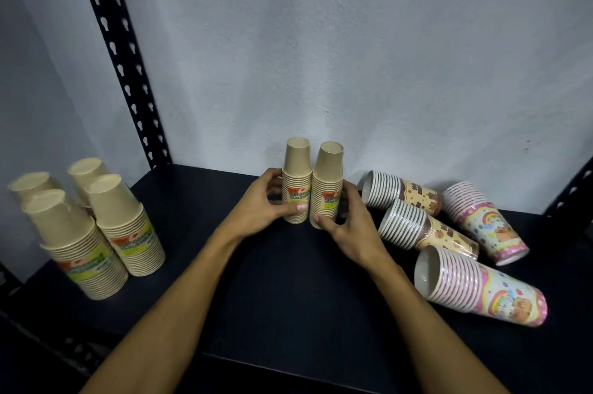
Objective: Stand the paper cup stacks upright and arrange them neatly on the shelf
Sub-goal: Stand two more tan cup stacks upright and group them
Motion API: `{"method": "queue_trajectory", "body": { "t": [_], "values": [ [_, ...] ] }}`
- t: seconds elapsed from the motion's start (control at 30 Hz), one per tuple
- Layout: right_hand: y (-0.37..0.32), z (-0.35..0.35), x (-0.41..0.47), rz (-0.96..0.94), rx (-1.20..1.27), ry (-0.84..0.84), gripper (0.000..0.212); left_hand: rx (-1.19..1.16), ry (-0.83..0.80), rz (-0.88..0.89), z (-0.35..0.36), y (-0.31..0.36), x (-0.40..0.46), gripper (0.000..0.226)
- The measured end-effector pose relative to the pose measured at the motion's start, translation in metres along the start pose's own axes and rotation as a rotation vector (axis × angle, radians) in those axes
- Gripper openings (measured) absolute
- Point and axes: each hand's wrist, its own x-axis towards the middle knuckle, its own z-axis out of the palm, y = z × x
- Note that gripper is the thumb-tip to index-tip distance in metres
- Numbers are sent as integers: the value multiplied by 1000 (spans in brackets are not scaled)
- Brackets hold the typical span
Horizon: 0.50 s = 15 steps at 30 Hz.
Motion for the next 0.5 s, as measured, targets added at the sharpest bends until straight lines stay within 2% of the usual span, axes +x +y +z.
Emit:
{"method": "queue_trajectory", "body": {
  "t": [0.1, 0.27, 0.37, 0.5],
  "values": [
    [2, 4, 0, -27, -62, 41, 72, -5, 6, -19, 1, -3, 1, 69],
    [0, 1, 0, -16, -12, 14, 80, -33, -17, -43, -5, -5, 3, 56],
    [0, -2, 0, -6, 19, -23, 76, -26, -31, -36, -6, -4, 2, 54],
    [0, 1, 0, -18, -5, 11, 73, -22, -46, -29, -9, -5, 2, 55]
  ]
}}
